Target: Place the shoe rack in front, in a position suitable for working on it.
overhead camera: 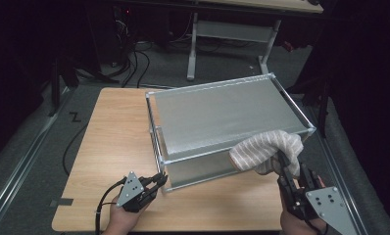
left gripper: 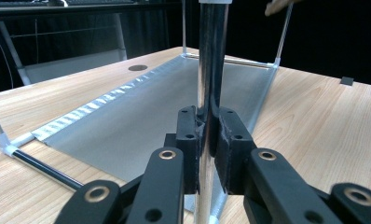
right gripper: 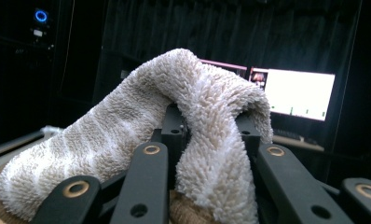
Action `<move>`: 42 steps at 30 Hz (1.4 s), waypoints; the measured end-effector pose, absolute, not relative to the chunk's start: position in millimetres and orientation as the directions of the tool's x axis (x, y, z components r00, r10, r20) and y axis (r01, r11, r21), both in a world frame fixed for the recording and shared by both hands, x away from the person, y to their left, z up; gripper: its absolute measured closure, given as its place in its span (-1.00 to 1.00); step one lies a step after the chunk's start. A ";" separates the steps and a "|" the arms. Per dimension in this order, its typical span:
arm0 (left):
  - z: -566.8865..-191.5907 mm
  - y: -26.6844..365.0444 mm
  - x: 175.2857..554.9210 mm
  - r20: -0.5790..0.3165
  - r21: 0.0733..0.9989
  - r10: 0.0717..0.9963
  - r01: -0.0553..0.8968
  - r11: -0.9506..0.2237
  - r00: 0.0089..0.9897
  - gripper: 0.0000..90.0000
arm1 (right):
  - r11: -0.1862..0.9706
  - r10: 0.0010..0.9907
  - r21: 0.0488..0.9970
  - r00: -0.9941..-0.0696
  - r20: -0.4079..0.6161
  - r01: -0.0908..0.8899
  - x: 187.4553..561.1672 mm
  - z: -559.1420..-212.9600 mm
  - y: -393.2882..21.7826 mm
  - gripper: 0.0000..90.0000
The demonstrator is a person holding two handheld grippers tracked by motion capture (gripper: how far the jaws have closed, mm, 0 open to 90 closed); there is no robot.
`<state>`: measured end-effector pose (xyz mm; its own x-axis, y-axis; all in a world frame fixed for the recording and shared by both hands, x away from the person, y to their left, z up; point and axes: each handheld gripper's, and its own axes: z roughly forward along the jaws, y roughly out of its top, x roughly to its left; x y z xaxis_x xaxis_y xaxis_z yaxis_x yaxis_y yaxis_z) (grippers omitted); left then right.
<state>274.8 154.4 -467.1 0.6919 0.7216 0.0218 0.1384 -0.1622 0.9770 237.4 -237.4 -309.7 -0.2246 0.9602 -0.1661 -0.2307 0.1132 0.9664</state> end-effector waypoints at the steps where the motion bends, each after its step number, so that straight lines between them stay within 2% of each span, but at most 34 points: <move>1: -467.2 154.4 274.3 0.022 0.977 0.722 0.138 -0.161 0.692 0.78 | 0.111 0.960 0.965 -0.225 -0.166 -0.239 239.4 -305.6 -236.0 0.61; 5: -467.1 154.8 271.8 0.027 0.977 0.721 0.135 -0.166 0.692 0.78 | 0.095 0.960 0.960 -0.230 -0.158 -0.265 248.4 -292.6 -230.8 0.61; 6: -468.0 152.3 269.9 -0.008 0.980 0.721 0.149 -0.133 0.693 0.78 | 0.089 0.961 0.959 -0.231 -0.155 -0.270 250.3 -289.8 -229.4 0.60; 7: -467.2 154.7 270.7 0.031 0.977 0.720 0.133 -0.169 0.693 0.78 | 0.087 0.961 0.957 -0.232 -0.154 -0.276 252.3 -287.2 -227.8 0.60; 19: -466.7 156.3 259.2 0.044 0.975 0.717 0.126 -0.183 0.695 0.77 | 0.071 0.954 0.944 -0.254 -0.158 -0.321 282.2 -263.3 -199.0 0.60; 29: -466.9 162.7 250.2 0.050 0.975 0.732 0.125 -0.182 0.680 0.77 | 0.113 0.937 0.978 -0.308 -0.163 -0.173 322.8 -306.5 -172.9 0.58; 33: -467.1 165.5 248.0 0.051 0.976 0.737 0.124 -0.181 0.674 0.77 | 0.123 0.933 0.987 -0.327 -0.151 -0.105 335.4 -321.4 -170.7 0.50; 42: -467.0 167.2 246.3 0.061 0.974 0.741 0.122 -0.191 0.669 0.77 | 0.151 0.925 0.987 -0.344 -0.161 -0.054 339.1 -332.8 -168.1 0.32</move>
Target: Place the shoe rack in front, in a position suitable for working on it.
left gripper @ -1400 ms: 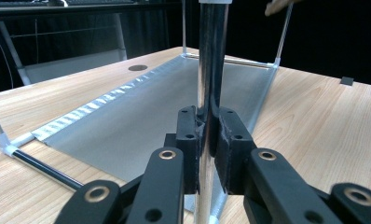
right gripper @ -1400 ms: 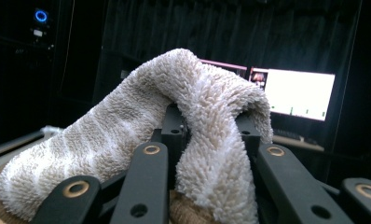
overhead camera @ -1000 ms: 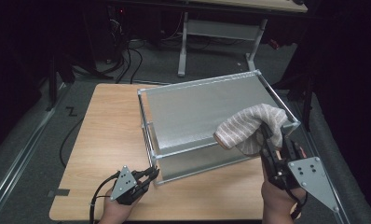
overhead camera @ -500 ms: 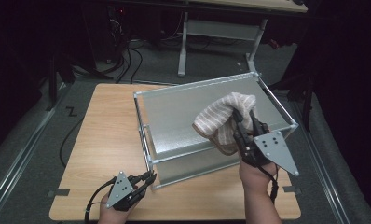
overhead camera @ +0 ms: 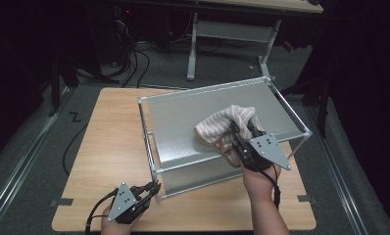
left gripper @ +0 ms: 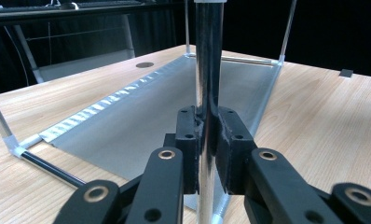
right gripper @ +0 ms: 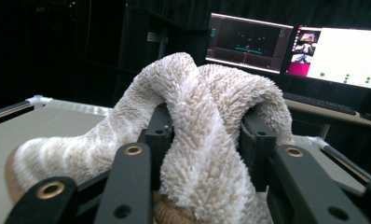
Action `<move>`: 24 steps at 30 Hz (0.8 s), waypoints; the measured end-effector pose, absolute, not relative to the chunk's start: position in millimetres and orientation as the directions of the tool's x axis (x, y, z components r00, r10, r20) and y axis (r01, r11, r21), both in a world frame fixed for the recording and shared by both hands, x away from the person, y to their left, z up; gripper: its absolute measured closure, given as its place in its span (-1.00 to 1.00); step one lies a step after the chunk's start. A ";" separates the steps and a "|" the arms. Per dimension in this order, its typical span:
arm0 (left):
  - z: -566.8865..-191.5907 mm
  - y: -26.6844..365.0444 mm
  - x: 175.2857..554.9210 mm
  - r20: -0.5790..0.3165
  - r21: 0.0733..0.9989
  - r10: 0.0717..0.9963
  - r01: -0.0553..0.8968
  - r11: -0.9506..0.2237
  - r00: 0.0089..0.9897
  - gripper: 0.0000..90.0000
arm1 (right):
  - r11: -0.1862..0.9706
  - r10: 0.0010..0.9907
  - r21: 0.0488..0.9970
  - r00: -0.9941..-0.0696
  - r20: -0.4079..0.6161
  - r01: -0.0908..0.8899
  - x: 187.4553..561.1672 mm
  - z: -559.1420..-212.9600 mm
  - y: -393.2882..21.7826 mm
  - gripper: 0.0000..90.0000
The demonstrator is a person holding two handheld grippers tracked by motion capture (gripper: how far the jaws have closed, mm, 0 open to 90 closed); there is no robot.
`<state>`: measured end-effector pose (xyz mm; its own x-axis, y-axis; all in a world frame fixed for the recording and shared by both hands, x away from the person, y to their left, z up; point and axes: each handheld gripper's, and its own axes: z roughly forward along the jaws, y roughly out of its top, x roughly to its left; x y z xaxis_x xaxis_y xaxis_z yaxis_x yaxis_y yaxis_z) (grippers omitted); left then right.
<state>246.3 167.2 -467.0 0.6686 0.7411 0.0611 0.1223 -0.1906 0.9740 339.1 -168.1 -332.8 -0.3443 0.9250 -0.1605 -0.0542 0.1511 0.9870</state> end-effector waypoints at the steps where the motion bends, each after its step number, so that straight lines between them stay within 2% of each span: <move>1: -467.0 167.3 246.3 0.061 0.974 0.741 0.122 -0.191 0.669 0.77 | 0.158 0.922 0.986 -0.349 -0.166 -0.053 338.2 -333.5 -168.1 0.29; 10: -467.1 166.4 247.6 0.056 0.975 0.739 0.123 -0.185 0.671 0.77 | 0.173 0.913 0.985 -0.374 -0.164 -0.009 329.4 -345.6 -173.3 0.08; 19: -467.4 166.1 248.1 0.054 0.975 0.740 0.125 -0.184 0.671 0.77 | 0.134 0.926 0.988 -0.345 -0.153 -0.078 314.9 -355.6 -182.0 -0.17; 24: -467.6 165.7 248.1 0.054 0.975 0.742 0.125 -0.184 0.669 0.77 | 0.116 0.930 0.986 -0.336 -0.151 -0.123 313.1 -341.4 -181.9 -0.23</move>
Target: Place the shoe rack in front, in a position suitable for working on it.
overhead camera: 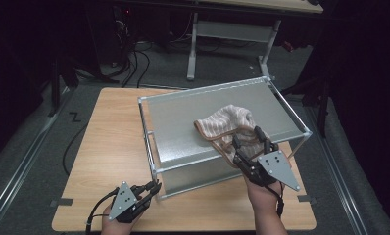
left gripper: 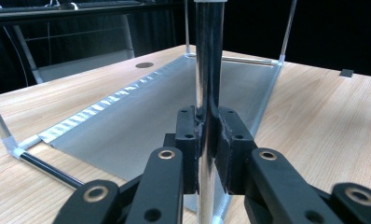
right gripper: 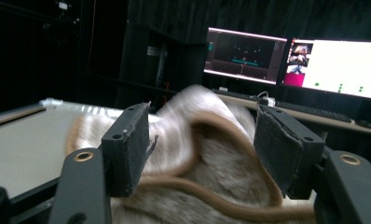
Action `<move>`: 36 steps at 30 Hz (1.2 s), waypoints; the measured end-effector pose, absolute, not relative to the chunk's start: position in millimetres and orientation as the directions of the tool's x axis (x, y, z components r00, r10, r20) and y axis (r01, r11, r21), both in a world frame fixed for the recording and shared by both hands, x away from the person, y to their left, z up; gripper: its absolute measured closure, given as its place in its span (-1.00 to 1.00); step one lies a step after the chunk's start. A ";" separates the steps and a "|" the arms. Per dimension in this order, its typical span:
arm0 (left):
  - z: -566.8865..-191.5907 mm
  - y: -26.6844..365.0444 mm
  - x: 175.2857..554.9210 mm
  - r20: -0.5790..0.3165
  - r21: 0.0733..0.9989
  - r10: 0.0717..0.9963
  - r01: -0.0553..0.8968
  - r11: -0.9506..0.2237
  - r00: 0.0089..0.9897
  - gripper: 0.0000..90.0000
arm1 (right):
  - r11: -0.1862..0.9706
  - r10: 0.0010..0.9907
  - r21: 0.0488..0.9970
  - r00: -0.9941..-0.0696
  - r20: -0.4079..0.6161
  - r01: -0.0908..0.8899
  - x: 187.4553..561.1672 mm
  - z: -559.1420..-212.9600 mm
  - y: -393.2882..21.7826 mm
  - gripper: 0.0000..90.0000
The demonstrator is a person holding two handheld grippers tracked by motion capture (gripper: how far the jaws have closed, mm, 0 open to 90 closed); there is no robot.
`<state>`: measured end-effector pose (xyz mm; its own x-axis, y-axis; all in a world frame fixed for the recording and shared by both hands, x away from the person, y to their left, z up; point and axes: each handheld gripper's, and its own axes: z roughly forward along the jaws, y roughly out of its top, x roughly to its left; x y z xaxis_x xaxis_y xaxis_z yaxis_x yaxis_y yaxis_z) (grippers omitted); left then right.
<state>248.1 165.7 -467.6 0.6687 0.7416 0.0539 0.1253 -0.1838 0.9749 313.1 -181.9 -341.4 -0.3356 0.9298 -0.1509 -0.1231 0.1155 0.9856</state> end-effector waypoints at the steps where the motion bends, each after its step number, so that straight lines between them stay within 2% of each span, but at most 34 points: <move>1: -467.6 165.8 248.0 0.057 0.974 0.741 0.125 -0.188 0.669 0.77 | 0.112 0.930 0.985 -0.335 -0.151 -0.132 314.7 -335.9 -181.0 -0.22; 5: -467.5 165.8 247.6 0.058 0.974 0.742 0.126 -0.190 0.668 0.76 | 0.101 0.935 0.982 -0.320 -0.149 -0.163 325.4 -316.2 -176.1 -0.13; 9: -467.7 166.1 248.3 0.057 0.974 0.739 0.123 -0.188 0.671 0.76 | 0.098 0.949 0.989 -0.288 -0.126 -0.109 346.7 -310.4 -176.3 -0.06; 14: -468.0 166.4 248.7 0.057 0.974 0.737 0.124 -0.189 0.674 0.77 | 0.110 0.950 0.994 -0.295 -0.102 0.011 363.4 -330.2 -183.2 -0.11; 19: -468.1 165.6 248.0 0.057 0.974 0.741 0.125 -0.188 0.669 0.76 | 0.118 0.943 0.991 -0.320 -0.093 0.059 356.8 -351.1 -185.1 -0.22; 22: -468.4 165.3 247.6 0.060 0.974 0.743 0.125 -0.190 0.667 0.76 | 0.132 0.935 0.989 -0.340 -0.102 0.067 348.2 -361.1 -185.3 -0.35; 26: -468.7 164.9 247.3 0.060 0.974 0.745 0.125 -0.190 0.664 0.76 | 0.137 0.929 0.988 -0.355 -0.104 0.069 341.8 -369.3 -185.6 -0.41; 29: -469.1 165.1 246.0 0.060 0.974 0.740 0.123 -0.191 0.670 0.76 | 0.128 0.929 0.990 -0.356 -0.099 0.061 341.0 -374.0 -186.0 -0.39; 36: -469.8 164.7 243.3 0.067 0.974 0.731 0.113 -0.194 0.679 0.75 | 0.106 0.942 0.994 -0.321 -0.093 0.021 341.7 -381.4 -188.9 -0.19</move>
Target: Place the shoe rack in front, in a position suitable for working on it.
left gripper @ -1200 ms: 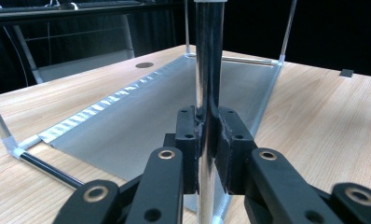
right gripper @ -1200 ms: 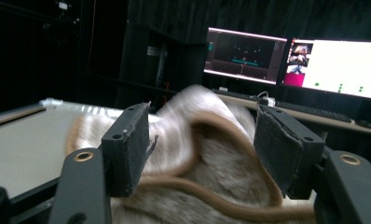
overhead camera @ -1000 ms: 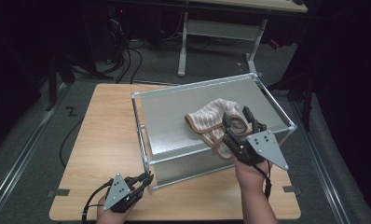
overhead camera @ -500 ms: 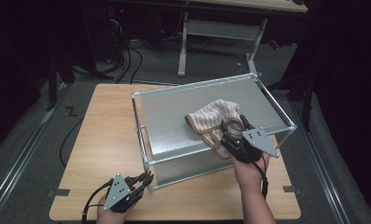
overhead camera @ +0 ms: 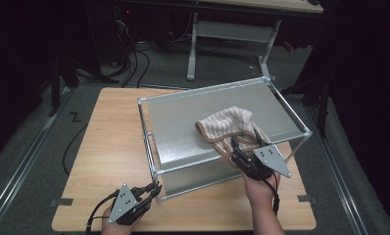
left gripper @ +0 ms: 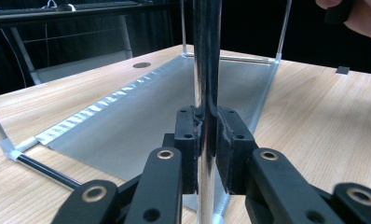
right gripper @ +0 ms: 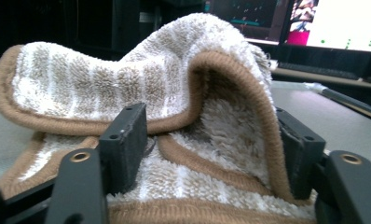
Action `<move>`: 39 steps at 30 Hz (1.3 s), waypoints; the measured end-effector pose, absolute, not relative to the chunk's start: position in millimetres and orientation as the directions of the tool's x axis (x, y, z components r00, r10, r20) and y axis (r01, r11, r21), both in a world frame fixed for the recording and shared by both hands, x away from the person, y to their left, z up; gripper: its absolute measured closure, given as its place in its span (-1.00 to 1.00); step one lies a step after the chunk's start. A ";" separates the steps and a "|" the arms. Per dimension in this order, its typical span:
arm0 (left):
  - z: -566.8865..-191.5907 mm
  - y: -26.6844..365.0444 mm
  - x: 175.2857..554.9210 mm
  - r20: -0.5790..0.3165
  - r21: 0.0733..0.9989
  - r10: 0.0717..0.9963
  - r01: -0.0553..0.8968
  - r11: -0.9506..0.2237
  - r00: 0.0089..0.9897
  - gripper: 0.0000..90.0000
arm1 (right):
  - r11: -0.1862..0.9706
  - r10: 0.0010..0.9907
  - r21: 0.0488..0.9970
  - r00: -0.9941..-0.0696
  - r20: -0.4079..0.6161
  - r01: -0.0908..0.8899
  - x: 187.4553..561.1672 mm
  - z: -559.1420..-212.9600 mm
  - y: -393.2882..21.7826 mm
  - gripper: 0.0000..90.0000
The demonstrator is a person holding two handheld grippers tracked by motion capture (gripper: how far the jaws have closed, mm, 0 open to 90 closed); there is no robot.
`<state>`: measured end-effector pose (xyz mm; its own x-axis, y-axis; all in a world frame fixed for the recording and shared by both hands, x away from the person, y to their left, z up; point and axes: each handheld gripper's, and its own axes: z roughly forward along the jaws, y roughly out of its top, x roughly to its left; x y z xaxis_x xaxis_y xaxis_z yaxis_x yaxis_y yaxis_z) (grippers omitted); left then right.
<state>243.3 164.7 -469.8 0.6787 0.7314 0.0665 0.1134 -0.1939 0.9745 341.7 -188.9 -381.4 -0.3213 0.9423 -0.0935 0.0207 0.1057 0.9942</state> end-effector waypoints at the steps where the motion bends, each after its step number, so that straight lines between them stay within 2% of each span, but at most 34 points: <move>1: -470.0 164.0 242.9 0.063 0.975 0.731 0.113 -0.189 0.680 0.75 | 0.101 0.944 0.995 -0.316 -0.092 0.013 341.6 -382.8 -189.3 -0.17; 5: -470.7 162.0 240.4 0.077 0.974 0.726 0.103 -0.200 0.683 0.76 | 0.092 0.951 0.996 -0.296 -0.093 -0.020 340.8 -387.1 -191.7 -0.06; 8: -471.0 161.3 239.0 0.087 0.973 0.722 0.096 -0.209 0.687 0.76 | 0.115 0.952 0.993 -0.284 -0.113 -0.012 341.7 -386.0 -194.5 0.10; 11: -470.9 160.5 237.8 0.096 0.972 0.718 0.091 -0.216 0.689 0.76 | 0.110 0.952 0.994 -0.287 -0.109 -0.011 343.8 -386.1 -199.1 0.16; 18: -470.9 160.5 235.8 0.105 0.971 0.715 0.086 -0.225 0.691 0.76 | 0.114 0.960 0.993 -0.257 -0.108 0.008 350.9 -384.1 -212.6 0.17; 22: -471.0 160.1 234.8 0.105 0.970 0.717 0.086 -0.226 0.689 0.76 | 0.116 0.976 0.993 -0.188 -0.108 0.031 366.7 -382.1 -240.3 0.17; 32: -470.9 162.7 229.4 0.116 0.969 0.724 0.083 -0.234 0.680 0.76 | 0.124 0.990 0.990 -0.081 -0.118 0.065 385.7 -378.0 -286.4 0.19; 39: -471.3 167.4 227.3 0.110 0.970 0.733 0.088 -0.226 0.671 0.76 | 0.118 0.991 0.992 -0.064 -0.114 0.052 389.1 -379.4 -294.6 0.16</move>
